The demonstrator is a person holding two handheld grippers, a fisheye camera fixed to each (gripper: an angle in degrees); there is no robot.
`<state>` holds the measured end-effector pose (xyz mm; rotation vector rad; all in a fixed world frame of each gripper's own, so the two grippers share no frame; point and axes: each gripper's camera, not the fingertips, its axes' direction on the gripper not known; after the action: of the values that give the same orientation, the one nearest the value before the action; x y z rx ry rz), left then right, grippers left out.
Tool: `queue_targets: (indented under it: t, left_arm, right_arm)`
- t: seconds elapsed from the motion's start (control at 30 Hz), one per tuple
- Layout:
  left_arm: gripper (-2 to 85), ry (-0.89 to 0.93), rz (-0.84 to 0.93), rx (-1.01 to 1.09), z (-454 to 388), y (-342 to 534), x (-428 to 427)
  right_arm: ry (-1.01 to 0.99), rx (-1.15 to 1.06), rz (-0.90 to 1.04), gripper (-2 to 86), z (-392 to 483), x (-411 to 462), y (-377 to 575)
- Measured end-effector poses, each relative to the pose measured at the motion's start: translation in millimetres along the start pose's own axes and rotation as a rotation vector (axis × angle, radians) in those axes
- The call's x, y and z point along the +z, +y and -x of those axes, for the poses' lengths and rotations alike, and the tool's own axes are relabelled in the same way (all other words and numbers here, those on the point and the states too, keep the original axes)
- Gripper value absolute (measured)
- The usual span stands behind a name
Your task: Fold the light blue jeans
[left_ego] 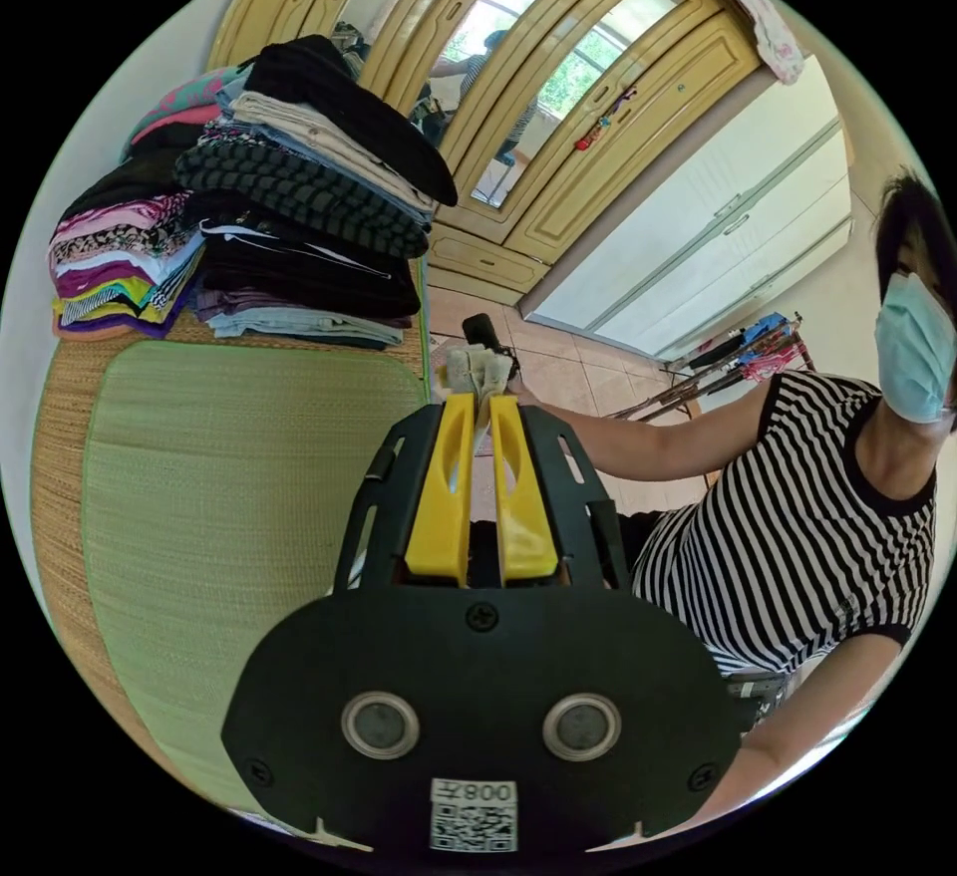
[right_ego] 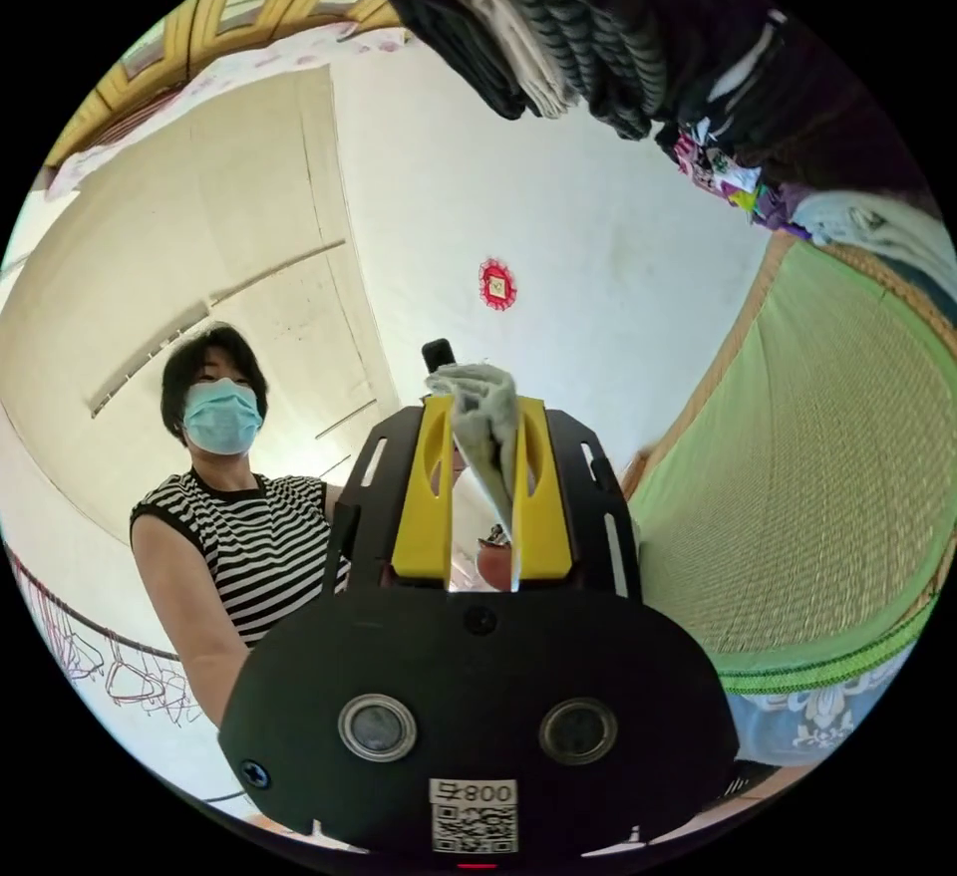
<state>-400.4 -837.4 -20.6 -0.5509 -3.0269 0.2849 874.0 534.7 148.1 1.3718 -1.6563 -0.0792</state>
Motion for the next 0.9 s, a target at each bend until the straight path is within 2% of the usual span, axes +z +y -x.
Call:
queue_targets:
  t: [0.27,0.37,0.6,0.9]
  left_arm:
    - [2.5,-0.043,-0.042,-0.140,7.7,-10.7,-47.0]
    - [2.6,-0.036,-0.045,-0.167,7.4,-12.9,-63.2]
    - [2.7,-0.005,-0.108,-0.217,1.8,10.5,-127.1]
    - [2.9,0.040,-0.255,-0.318,-7.1,103.1,-253.5]
  right_arm:
    - [0.365,0.001,0.058,6.8,37.6,19.0,4.1]
    - [0.447,0.020,0.075,6.7,40.8,31.7,10.6]
    - [0.502,0.017,0.143,6.8,38.4,79.3,17.1]
    - [0.450,0.013,0.378,6.8,11.6,191.9,27.1]
